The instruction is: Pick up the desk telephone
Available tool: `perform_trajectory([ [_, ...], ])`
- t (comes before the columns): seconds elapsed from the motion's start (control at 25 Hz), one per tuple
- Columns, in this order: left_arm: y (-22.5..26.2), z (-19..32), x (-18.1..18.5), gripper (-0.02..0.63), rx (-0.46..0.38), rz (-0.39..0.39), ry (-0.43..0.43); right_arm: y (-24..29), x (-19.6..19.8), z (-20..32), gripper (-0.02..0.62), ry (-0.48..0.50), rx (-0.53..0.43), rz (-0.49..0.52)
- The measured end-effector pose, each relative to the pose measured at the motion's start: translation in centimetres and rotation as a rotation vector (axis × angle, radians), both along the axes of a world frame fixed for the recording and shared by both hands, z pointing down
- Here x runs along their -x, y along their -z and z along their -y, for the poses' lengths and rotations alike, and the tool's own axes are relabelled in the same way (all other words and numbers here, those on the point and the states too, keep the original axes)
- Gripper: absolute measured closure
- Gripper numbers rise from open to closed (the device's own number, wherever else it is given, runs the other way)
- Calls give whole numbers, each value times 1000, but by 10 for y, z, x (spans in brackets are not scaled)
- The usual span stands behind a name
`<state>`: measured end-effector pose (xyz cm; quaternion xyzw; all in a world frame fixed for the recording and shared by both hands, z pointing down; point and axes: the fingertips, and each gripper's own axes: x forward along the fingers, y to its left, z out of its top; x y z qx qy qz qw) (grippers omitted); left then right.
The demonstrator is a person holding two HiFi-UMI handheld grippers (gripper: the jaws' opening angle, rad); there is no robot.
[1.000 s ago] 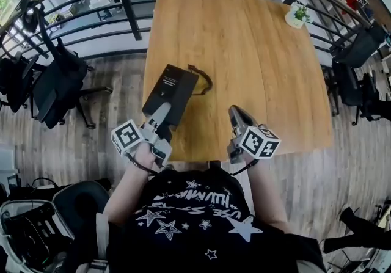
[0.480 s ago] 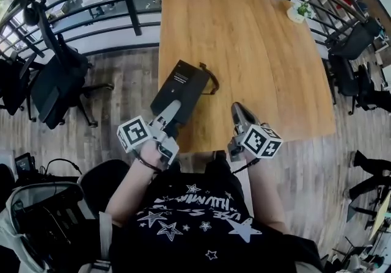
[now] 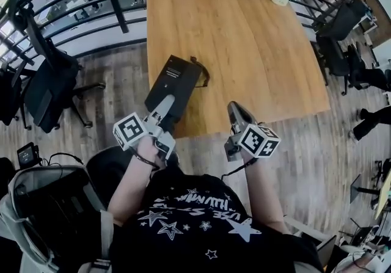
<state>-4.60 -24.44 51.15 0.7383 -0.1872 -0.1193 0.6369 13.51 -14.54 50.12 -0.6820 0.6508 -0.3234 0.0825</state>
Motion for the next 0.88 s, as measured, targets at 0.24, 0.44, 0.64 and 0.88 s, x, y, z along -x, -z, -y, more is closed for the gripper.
perform_trajectory([
  [0.24,11,-33,4,411,-14,-2,35,4,11,-34,597,42,-30,32],
  [0.44,24,-73,14,411,-22,12,52,11,17,-70,597,52,-49,49],
  [0.64,28,-115,20,411,-20,11,47,8,23,-109,597,61,-44,60],
  [0.88,27,-151,21,411,-22,0,31,8,30,-138,597,75,-49,59],
])
